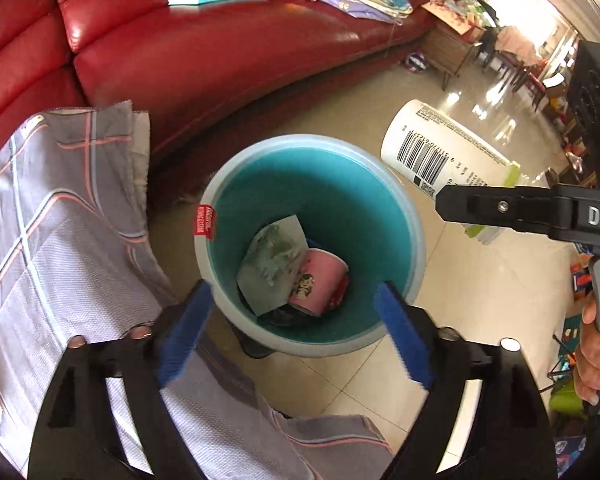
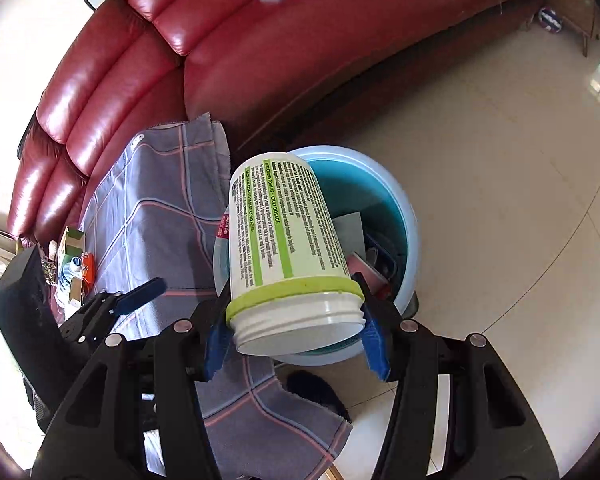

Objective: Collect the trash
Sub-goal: 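Carry the packet and pill bottle over the bucket and open both grippers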

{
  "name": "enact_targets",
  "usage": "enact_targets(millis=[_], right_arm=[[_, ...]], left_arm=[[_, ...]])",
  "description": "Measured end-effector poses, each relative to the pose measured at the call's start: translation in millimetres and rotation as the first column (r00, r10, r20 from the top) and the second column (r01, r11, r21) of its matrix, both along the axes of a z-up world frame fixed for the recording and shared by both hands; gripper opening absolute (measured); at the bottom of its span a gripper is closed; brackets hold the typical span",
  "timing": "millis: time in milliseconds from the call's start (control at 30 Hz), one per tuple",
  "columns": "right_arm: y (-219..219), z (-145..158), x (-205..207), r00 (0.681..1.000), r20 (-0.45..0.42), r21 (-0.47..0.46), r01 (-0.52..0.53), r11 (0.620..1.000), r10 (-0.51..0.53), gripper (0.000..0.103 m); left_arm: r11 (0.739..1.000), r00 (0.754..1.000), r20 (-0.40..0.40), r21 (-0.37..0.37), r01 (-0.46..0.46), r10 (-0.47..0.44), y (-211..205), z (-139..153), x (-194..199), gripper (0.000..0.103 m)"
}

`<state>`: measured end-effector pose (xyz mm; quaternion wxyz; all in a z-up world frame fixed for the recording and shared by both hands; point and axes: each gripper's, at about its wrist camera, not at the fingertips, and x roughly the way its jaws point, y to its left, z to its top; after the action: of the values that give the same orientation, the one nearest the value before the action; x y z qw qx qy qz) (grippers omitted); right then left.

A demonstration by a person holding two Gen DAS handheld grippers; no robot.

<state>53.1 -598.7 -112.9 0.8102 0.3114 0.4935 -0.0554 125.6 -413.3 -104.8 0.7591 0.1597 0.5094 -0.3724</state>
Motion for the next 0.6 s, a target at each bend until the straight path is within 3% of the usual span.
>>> enact_targets(millis=[100, 433, 533, 600], right_arm=[[2.4, -1.5, 5.7, 1.0, -0.006, -0.002, -0.007, 1.0, 0.007, 0.052], [20.1, -3.8, 23.3, 0.998, -0.032, -0.029, -0.046, 0.999, 0.045, 0.053], [26.9, -2.8, 27.9, 0.998, -0.035, -0.031, -0.058, 0.998, 0.057, 0.076], [30.5, -0.6, 29.6, 0.998, -0.033, -0.042, -0.054, 0.998, 0.053, 0.079]], left_arm=[[1.0, 1.0, 0.01, -0.01, -0.012, 0.012, 9.8, 4.2, -0.3, 0.098], [0.997, 0.998, -0.004, -0.05, -0.062, 0.062, 44.7, 17.5, 0.6, 0.099], [0.995, 0.997, -0.016, -0.06, -0.078, 0.077, 52.8, 19.4, 4.0, 0.099], [0.994, 0.996, -0.019, -0.066, -0.085, 0.083, 57.1, 20.9, 4.2, 0.099]])
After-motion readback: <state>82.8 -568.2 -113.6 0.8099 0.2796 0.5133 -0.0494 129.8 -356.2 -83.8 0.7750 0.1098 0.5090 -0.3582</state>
